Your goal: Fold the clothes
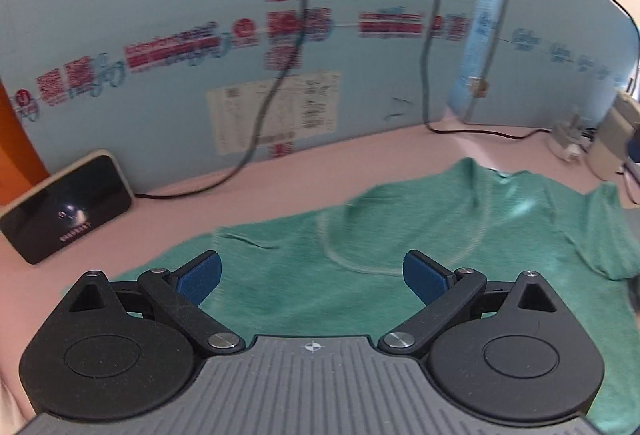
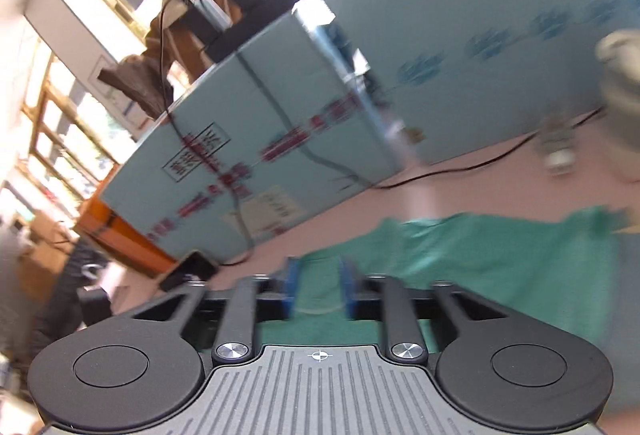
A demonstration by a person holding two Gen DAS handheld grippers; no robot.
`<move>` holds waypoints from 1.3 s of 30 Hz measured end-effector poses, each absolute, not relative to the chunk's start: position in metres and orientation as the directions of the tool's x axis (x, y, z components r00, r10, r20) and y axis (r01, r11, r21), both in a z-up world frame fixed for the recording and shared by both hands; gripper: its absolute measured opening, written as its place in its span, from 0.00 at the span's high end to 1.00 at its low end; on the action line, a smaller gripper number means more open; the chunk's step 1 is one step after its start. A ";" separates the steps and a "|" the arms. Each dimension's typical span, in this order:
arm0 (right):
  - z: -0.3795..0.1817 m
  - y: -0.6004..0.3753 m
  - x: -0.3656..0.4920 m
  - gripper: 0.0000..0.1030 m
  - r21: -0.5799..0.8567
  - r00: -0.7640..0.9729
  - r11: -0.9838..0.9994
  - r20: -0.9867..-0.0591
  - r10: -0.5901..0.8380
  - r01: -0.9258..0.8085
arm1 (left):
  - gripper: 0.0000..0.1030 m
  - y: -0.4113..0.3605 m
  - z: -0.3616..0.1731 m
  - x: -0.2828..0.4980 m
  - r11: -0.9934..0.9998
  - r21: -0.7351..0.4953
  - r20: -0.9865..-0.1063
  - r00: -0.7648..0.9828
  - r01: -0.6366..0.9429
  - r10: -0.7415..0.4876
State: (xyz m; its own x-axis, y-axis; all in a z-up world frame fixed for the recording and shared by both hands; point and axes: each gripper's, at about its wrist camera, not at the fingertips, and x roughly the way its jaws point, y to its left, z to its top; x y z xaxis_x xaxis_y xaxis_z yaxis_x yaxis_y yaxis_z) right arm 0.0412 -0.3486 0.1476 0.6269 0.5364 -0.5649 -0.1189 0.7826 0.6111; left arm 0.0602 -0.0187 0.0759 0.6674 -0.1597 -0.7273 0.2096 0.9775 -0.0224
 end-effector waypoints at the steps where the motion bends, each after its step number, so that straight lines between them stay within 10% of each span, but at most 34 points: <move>1: 0.140 -0.337 0.058 0.86 0.636 0.602 0.762 -0.563 0.566 -0.121 | 0.05 -0.012 0.075 0.063 0.978 -0.030 -0.719 0.675 0.206 -0.164; 14: 0.019 -0.210 0.187 0.81 0.749 0.296 0.658 -0.647 0.702 0.076 | 0.10 0.038 0.027 0.116 0.984 -0.180 -0.761 0.632 0.011 -0.147; 19: 0.000 -0.195 0.200 0.81 0.750 0.262 0.652 -0.656 0.708 0.113 | 0.50 0.038 0.018 0.126 0.996 -0.090 -0.755 0.653 -0.017 -0.057; 24: -0.007 -0.177 0.210 0.84 0.748 0.233 0.661 -0.655 0.719 0.061 | 0.68 0.031 0.016 0.141 1.000 0.005 -0.727 0.686 -0.006 0.007; 39: -0.009 -0.165 0.229 0.90 0.666 0.360 0.742 -0.675 0.644 -0.079 | 0.61 0.025 0.023 0.147 0.992 0.121 -0.706 0.699 -0.044 0.117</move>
State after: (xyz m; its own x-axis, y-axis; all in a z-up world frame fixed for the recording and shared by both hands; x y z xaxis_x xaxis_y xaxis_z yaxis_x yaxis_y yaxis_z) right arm 0.2287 -0.1651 -0.0089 0.3601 0.6443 -0.6747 -0.0793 0.7417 0.6660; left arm 0.1470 0.0254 0.0231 0.6989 0.1169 -0.7056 -0.0438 0.9917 0.1210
